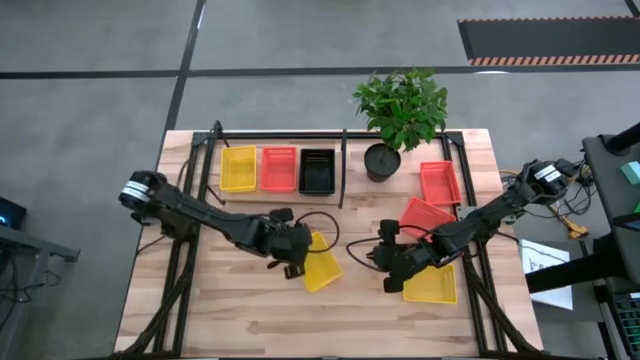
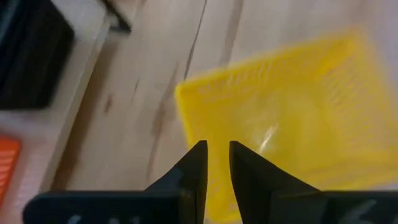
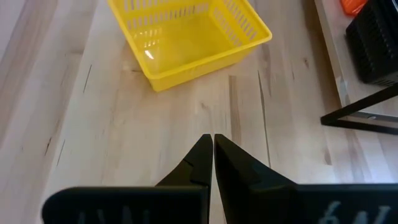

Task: Stack baskets on shelf by color
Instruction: Stack the left yellow basket on the yellow basket on the shelf

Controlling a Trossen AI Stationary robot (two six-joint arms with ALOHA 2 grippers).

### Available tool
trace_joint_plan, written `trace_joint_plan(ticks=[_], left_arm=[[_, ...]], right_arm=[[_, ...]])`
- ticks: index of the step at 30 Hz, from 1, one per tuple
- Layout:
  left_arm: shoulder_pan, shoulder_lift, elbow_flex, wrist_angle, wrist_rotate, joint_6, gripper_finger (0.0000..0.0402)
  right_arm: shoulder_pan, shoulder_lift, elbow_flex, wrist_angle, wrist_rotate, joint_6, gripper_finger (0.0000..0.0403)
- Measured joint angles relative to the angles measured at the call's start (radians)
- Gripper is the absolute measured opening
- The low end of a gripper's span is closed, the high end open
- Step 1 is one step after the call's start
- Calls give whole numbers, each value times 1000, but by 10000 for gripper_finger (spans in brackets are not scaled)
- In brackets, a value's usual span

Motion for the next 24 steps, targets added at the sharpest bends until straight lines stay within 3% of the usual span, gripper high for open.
trace_joint_plan(ticks=[5,12,17,24], left_arm=[[-66,-12,14,130,33,-37,50],[-159,64,17,420,32,-66,48],[-167,133,18,432,19,-163,36],[-154,190,18,434,22,-167,44]], right_arm=[[0,0,0,0,0,-14,9],[0,1,1,22,34,-56,9],[0,1,1,24,35,-56,9],[0,1,1,24,33,-44,9]])
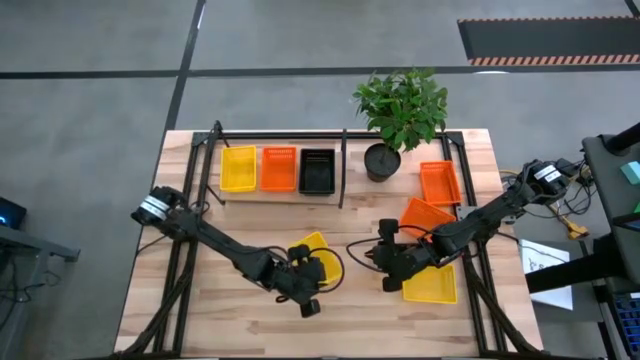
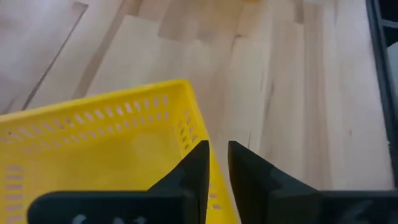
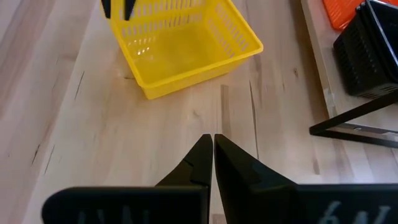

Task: Stack baskets on shelf by color
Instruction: Stack the left yellow basket on the yellow basket on the shelf

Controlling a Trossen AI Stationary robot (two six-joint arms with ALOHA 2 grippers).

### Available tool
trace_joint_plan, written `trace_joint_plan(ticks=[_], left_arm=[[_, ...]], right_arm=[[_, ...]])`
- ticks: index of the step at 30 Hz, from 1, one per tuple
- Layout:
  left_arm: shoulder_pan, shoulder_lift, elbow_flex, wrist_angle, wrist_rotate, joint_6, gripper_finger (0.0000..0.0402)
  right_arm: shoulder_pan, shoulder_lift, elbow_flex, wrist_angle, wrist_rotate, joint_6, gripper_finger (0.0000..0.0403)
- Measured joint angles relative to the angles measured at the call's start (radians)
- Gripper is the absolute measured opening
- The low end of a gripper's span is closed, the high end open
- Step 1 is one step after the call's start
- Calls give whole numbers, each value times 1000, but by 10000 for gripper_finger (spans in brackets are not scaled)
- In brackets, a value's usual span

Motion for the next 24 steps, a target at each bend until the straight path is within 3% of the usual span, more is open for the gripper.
trace_joint_plan(ticks=[12,24], left_arm=[[23,26,0,40,9,0,170],[47,90,-2,77,72,-28,177]], right_arm=[[0,0,0,-1,-7,1,9],[0,0,-2,-2,-7,25,9]])
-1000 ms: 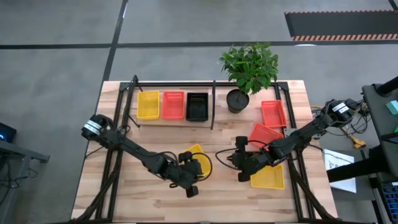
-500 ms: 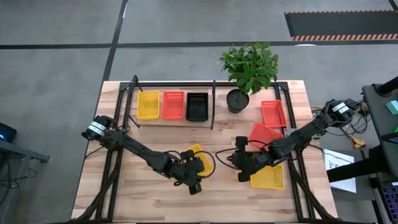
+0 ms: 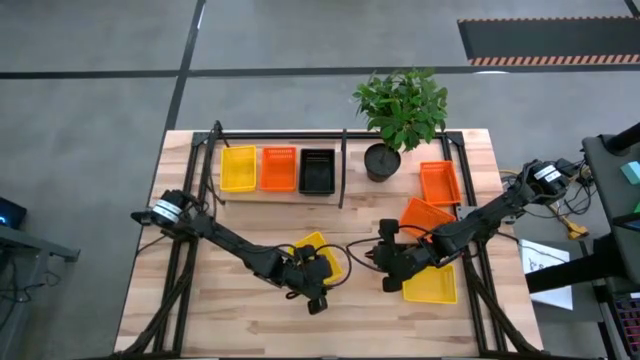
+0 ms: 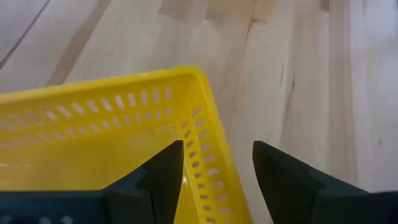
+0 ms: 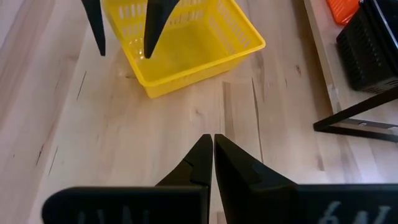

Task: Stack baskets on shelf by color
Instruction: Stack the left yellow basket on the yellow basket on the shelf

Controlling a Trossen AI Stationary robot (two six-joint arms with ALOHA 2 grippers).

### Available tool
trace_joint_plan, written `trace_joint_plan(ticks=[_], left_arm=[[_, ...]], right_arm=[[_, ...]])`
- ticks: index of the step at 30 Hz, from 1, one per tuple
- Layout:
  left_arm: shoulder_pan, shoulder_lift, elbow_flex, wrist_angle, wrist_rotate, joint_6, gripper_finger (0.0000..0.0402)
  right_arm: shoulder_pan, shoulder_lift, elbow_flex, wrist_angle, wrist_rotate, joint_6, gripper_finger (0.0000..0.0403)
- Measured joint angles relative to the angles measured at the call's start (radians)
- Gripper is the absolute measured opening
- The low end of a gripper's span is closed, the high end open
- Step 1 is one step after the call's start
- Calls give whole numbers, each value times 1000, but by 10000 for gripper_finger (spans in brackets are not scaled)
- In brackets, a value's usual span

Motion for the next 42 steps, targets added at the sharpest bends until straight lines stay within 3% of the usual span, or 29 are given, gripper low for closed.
trace_joint_plan(ticks=[5,13,19,24,29,36,42], left_arm=[[7,0,0,8,13,4,148],[7,0,0,3,13,20,14],[-3,-54,0,-41,8,139,4],[-39,-150,1,-125,10,428,3],[-54,-282,2,-319,6,712,2],[-17,-499,-8,-584,-74,794,2],[46,-699,-84,-694,-146,842,2]], right_arm=[[0,0,-7,0,0,0,9],[0,0,-10,0,0,0,9],[0,0,-12,0,0,-1,9],[0,0,-12,0,0,-3,9],[0,0,-12,1,0,-11,9],[0,0,-13,7,1,-11,9],[0,0,-13,24,1,-26,9]])
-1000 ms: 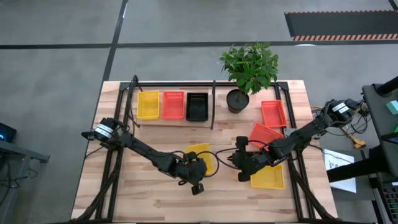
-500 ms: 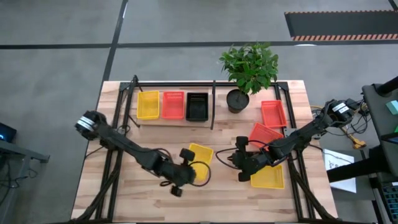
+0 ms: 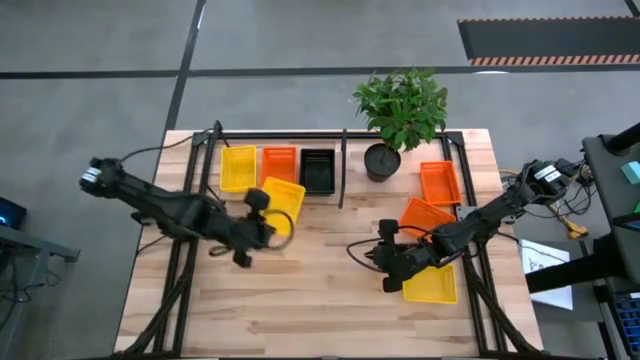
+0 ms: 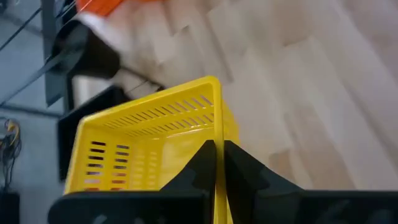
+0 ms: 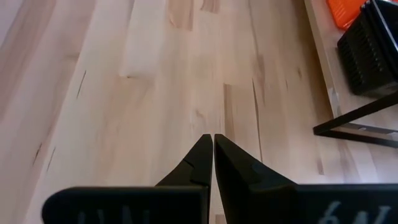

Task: Stack baskets on shelf by color
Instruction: Stack the left yellow basket on the yellow basket on the shelf

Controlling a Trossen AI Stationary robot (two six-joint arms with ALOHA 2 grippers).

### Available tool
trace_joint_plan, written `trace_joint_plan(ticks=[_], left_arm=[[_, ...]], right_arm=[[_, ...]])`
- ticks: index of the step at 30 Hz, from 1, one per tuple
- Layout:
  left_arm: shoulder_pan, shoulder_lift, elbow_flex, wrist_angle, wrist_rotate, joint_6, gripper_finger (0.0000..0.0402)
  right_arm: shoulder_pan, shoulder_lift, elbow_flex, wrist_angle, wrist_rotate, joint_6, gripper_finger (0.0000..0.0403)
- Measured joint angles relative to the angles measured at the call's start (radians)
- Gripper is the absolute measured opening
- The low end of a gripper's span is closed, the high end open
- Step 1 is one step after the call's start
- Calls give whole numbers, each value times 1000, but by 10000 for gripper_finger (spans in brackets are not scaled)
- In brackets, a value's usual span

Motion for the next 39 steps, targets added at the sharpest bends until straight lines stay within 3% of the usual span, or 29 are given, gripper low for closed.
trace_joint_plan(ticks=[10,18,27,39], left_arm=[[146,-312,-193,-13,-4,119,1],[285,-470,-293,-21,-58,163,1],[409,-511,-369,-34,-63,163,1],[494,-427,-420,-27,-113,165,1]], right_arm=[[0,0,0,19,0,-11,9],[0,0,0,27,0,-24,9],[0,0,0,29,0,-26,9],[0,0,0,29,0,-26,9]])
